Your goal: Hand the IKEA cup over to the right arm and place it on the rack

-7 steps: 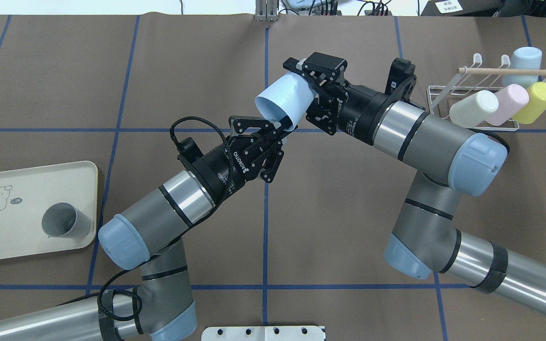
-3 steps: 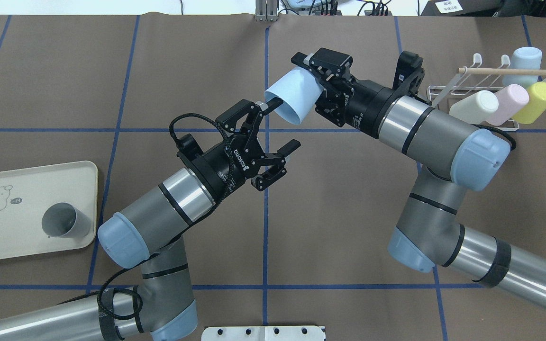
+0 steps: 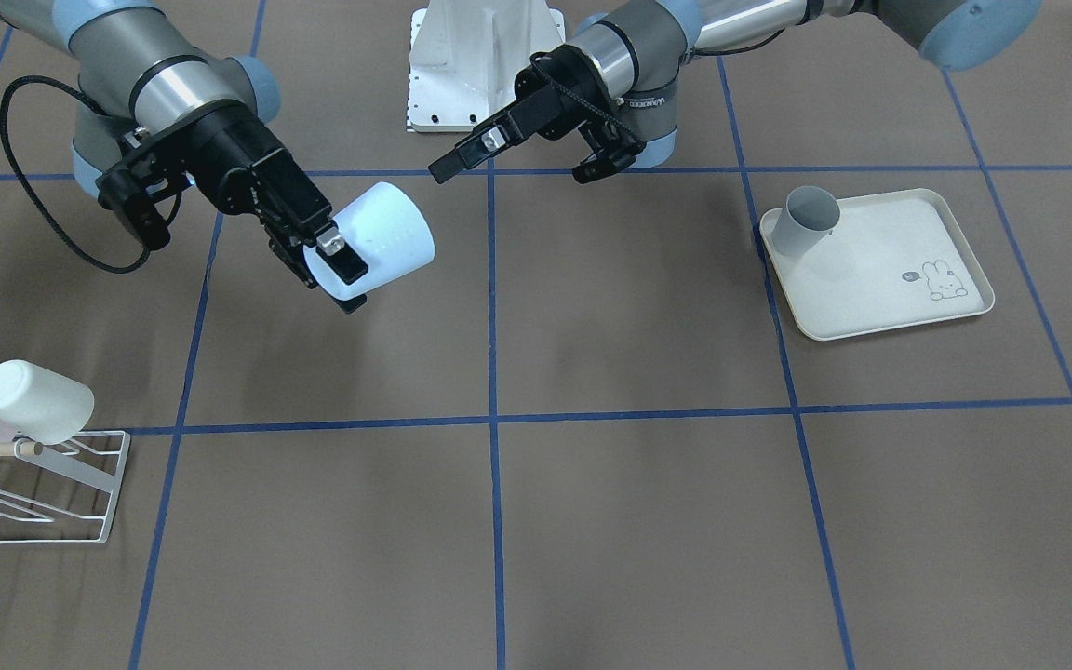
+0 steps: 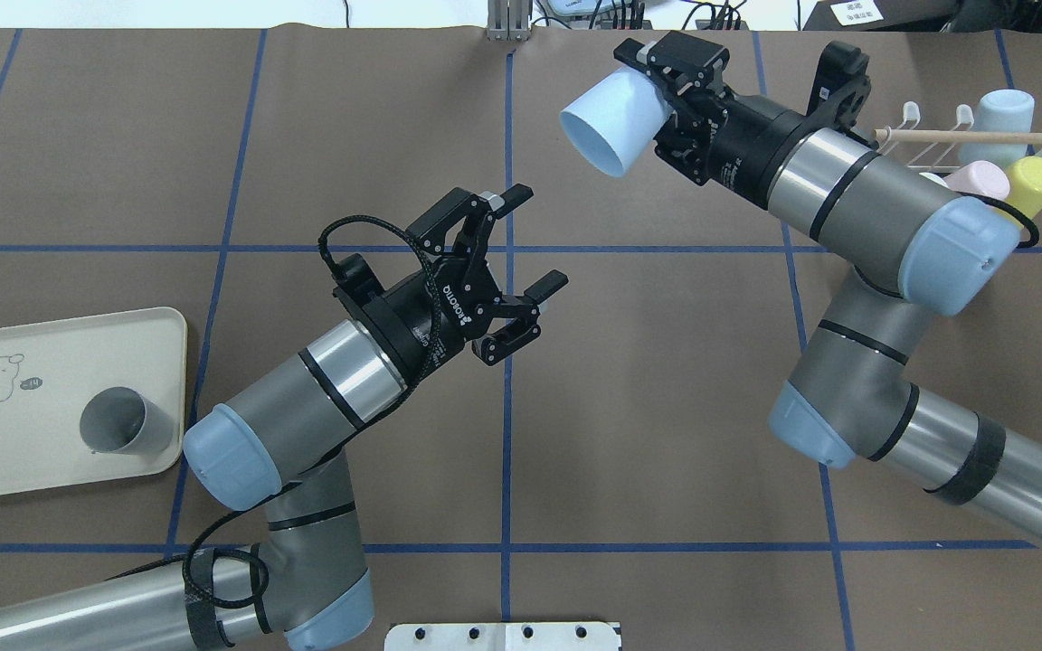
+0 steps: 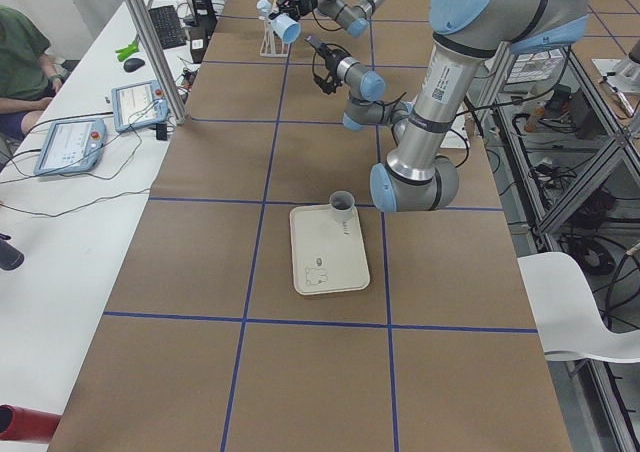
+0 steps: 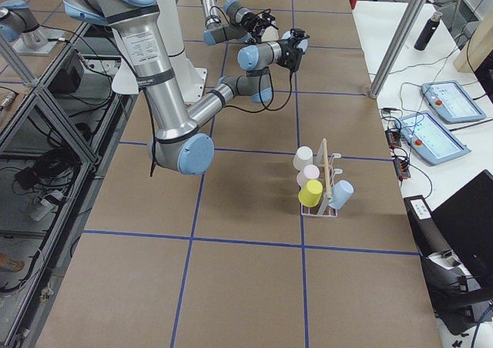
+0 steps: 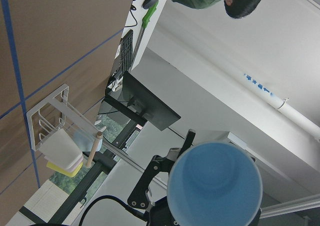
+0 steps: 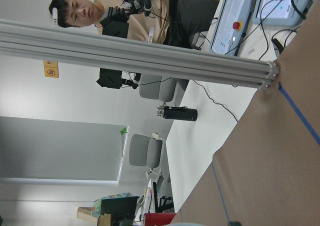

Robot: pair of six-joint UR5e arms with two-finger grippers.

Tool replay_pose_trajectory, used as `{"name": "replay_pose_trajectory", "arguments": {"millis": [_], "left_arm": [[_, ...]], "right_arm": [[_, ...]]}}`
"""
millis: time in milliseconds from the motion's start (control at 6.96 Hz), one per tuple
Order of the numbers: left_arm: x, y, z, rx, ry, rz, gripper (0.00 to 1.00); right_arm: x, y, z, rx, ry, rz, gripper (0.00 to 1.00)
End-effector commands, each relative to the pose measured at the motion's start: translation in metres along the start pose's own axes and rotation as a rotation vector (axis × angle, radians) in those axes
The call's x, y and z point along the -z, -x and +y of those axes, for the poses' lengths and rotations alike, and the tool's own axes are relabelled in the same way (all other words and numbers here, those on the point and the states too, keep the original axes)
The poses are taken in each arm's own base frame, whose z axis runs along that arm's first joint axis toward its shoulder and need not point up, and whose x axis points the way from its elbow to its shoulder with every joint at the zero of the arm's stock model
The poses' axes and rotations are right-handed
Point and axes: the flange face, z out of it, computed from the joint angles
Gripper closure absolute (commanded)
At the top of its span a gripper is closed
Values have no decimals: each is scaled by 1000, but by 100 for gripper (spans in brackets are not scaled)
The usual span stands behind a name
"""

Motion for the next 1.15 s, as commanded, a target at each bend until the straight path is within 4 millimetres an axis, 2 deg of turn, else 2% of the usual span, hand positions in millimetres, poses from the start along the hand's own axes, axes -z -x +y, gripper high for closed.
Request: {"name": "replay_pose_trajectory", "arguments": {"millis": [0, 287, 431, 718, 1005], "left_arm": [[0, -1, -2, -99, -2, -3, 0], [1, 1, -5, -333, -20, -29, 0], [-4, -9, 5, -406, -39, -52, 0], [-17, -46, 35, -585, -91, -211, 0], [-26, -88, 33, -660, -166, -340, 0]], "right_arm": [[-2, -2, -51, 132, -97, 41, 100], [-10, 2, -88, 348, -189, 172, 100], [-13, -2, -103, 459, -244, 257, 100], [-18, -13, -127, 636, -361, 408, 100], [3, -43, -152, 736, -433, 510, 100]]}}
